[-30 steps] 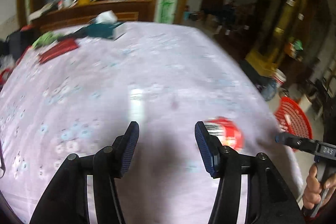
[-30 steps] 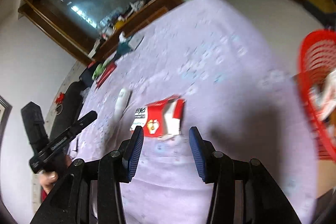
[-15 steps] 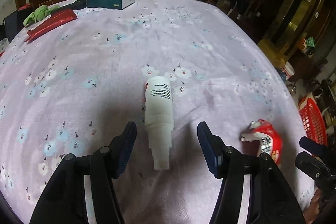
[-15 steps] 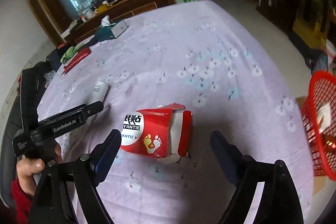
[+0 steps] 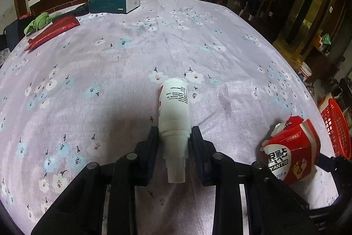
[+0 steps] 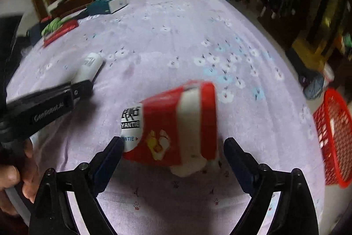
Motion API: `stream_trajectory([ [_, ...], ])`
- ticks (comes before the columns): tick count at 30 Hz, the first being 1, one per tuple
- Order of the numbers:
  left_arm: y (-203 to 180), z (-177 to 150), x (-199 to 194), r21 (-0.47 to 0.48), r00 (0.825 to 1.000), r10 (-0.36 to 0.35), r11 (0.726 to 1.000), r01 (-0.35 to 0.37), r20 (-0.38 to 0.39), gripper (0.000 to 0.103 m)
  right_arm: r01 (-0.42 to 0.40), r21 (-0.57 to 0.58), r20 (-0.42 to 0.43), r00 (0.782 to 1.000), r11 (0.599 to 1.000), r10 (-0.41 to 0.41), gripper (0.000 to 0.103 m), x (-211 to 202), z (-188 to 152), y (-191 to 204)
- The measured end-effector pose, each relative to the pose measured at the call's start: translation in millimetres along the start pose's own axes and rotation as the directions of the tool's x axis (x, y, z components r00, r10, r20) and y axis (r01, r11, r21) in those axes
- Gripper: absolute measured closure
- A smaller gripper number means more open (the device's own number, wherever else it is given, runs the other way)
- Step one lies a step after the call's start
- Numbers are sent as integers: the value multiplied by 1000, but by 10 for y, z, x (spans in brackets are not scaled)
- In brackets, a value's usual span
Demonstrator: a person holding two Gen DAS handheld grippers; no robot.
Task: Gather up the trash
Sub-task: 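Grasp the white bottle with the left gripper while the right grasps the red snack bag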
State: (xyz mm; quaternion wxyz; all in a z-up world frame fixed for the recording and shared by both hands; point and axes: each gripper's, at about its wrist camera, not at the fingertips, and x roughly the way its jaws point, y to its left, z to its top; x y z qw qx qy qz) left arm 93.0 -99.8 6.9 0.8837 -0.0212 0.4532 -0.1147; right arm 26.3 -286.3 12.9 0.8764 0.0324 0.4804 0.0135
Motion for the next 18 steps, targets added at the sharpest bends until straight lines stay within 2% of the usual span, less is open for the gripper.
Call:
stream_trajectory([
  [1, 9, -2, -3, -2, 1000, -4, 1000, 4, 1, 75, -18, 17, -1, 1000, 1000, 18, 18, -17, -11, -46],
  [2, 17, -6, -7, -3, 1000, -9, 1000, 9, 3, 75, -32, 33, 0, 999, 999, 32, 26, -35, -25, -82],
  [4, 26, -14, -19, -6, 1000, -15, 1000, 15, 4, 75, -80, 81, 24, 997, 993, 79, 45, -105, -43, -210],
  [5, 28, -18, -33, -8, 1000, -17, 1000, 17, 7, 75, -107, 96, 30, 994, 990, 105, 61, -113, -47, -225],
  [6, 23, -18, -55, -8, 1000, -23, 1000, 23, 14, 75, -140, 109, 28, 990, 984, 138, 68, -133, -55, -259],
  [8, -2, -21, -108, -1, 999, -38, 999, 38, 28, 75, -221, 120, 42, 975, 968, 218, 77, -185, -77, -314],
  [9, -15, -23, -128, 4, 999, -38, 999, 38, 33, 75, -238, 116, 44, 971, 964, 234, 80, -194, -84, -312],
  [14, -22, -35, -108, 3, 999, -28, 1000, 28, 20, 75, -410, 149, 84, 912, 900, 401, 82, -206, -107, -341],
  [16, -16, -48, -92, -1, 999, -31, 1000, 31, 12, 75, -449, 159, 88, 893, 879, 441, 82, -190, -88, -307],
  [18, -15, -58, -90, -4, 999, -30, 1000, 30, 12, 75, -464, 191, 97, 886, 865, 454, 81, -161, -70, -307],
])
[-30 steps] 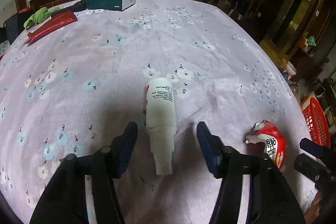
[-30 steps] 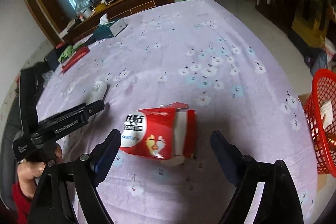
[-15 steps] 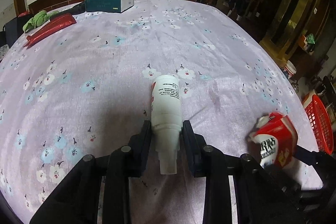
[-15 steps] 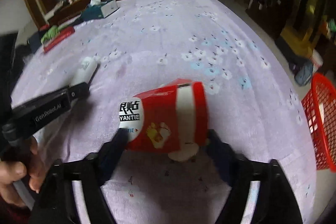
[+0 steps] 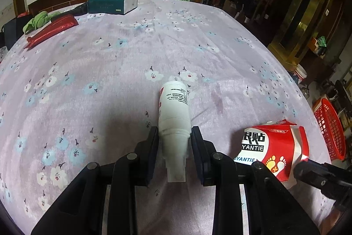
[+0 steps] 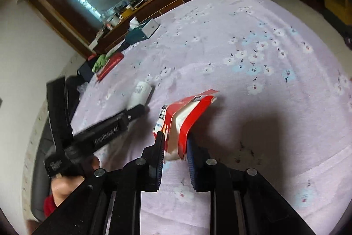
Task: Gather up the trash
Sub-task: 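Grasp the white bottle with the left gripper while the right grasps the red snack bag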
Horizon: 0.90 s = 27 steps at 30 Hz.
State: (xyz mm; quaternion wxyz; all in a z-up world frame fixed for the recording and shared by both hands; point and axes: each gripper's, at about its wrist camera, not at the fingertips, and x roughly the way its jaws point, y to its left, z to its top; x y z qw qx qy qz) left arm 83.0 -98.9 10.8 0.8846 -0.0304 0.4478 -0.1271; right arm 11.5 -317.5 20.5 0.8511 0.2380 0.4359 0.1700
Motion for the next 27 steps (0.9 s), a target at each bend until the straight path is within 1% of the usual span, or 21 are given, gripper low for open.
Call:
stream_trajectory([
  [3, -4, -4, -2, 4, 1000, -1, 1000, 1, 5, 75, -33, 36, -6, 999, 999, 34, 82, 83, 43, -24],
  [4, -3, -7, -4, 5, 1000, 0, 1000, 0, 8, 75, -26, 36, -6, 1000, 999, 26, 84, 97, 49, -15],
  [5, -4, -12, -7, 8, 1000, -1, 1000, 0, 9, 75, -27, 34, -4, 1000, 999, 27, 92, 97, 47, 4],
  [7, -7, -22, -32, 14, 1000, -5, 1000, 4, 19, 75, -33, 21, 12, 999, 999, 33, 95, 52, 39, 45],
  [13, -60, -30, -201, 21, 998, -14, 1000, 13, 55, 75, -14, -23, 87, 996, 1000, 16, 97, -233, -2, 138],
  [17, -149, -76, -438, 30, 994, -17, 999, 14, 104, 75, 33, -59, 165, 986, 998, -23, 97, -480, -55, 201],
  [19, -212, -116, -558, 36, 992, -6, 999, 2, 130, 75, 43, -69, 196, 980, 997, -29, 97, -588, -90, 209],
  [21, -312, -194, -691, 55, 986, 16, 998, -26, 168, 75, 57, -82, 223, 974, 995, -37, 97, -682, -129, 224],
  [24, -485, -341, -861, 89, 972, 66, 992, -88, 225, 75, 79, -103, 258, 965, 991, -50, 97, -815, -204, 236],
  [27, -593, -446, -968, 105, 960, 94, 987, -125, 265, 75, 94, -116, 289, 956, 989, -57, 97, -928, -269, 233],
])
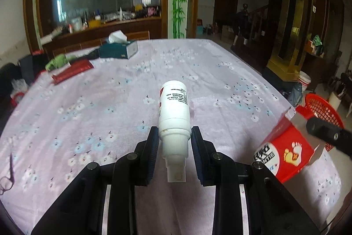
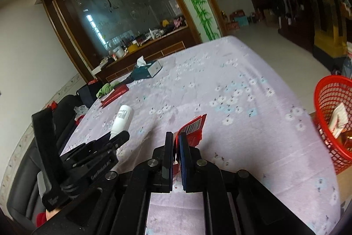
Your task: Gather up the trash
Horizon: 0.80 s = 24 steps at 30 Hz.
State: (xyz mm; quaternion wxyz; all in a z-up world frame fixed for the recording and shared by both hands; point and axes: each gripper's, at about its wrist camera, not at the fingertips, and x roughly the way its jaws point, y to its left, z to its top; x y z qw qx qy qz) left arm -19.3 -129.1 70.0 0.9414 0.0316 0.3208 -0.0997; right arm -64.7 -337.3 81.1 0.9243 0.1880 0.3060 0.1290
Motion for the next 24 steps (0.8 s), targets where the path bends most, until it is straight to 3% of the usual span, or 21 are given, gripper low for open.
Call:
stream_trajectory([
  [7, -221, -97, -234, 78, 996, 51, 995, -56, 72, 75, 4, -11, 32, 999, 1000, -4, 97, -175, -55, 6],
  [24, -363, -137, -349, 121, 993, 61, 990, -74, 101, 75, 3, 1, 55, 998, 1000, -3, 97, -324, -59, -27],
])
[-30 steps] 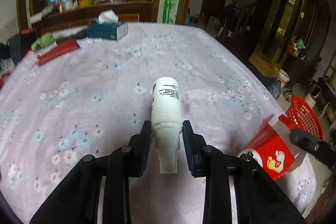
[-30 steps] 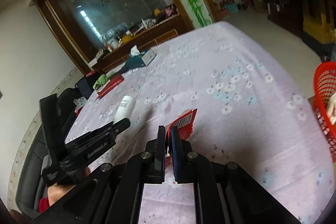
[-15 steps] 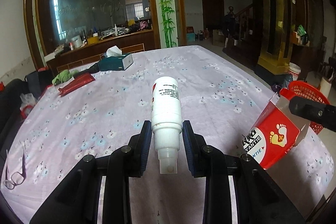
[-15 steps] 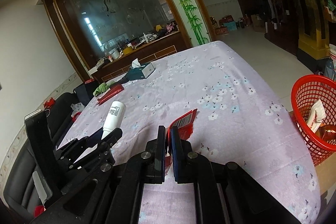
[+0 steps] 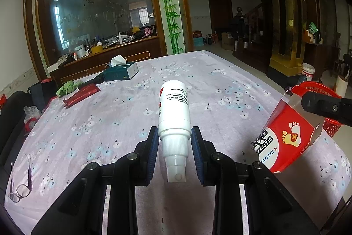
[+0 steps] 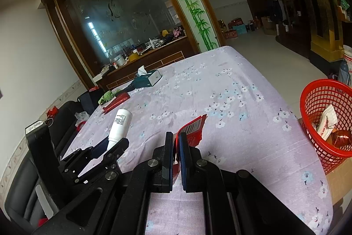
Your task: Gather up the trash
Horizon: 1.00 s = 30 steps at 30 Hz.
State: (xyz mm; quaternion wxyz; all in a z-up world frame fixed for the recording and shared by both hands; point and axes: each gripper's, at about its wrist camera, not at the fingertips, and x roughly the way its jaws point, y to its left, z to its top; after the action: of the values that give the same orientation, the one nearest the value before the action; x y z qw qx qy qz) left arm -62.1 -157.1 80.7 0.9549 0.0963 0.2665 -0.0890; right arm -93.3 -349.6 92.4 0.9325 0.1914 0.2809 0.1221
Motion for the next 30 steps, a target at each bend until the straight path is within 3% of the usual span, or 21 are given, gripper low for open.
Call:
stream_trajectory([
  [30, -48, 0, -8, 4, 1000, -11, 1000, 11, -6, 75, 2, 23, 12, 1000, 1000, -2, 97, -77, 52, -41],
])
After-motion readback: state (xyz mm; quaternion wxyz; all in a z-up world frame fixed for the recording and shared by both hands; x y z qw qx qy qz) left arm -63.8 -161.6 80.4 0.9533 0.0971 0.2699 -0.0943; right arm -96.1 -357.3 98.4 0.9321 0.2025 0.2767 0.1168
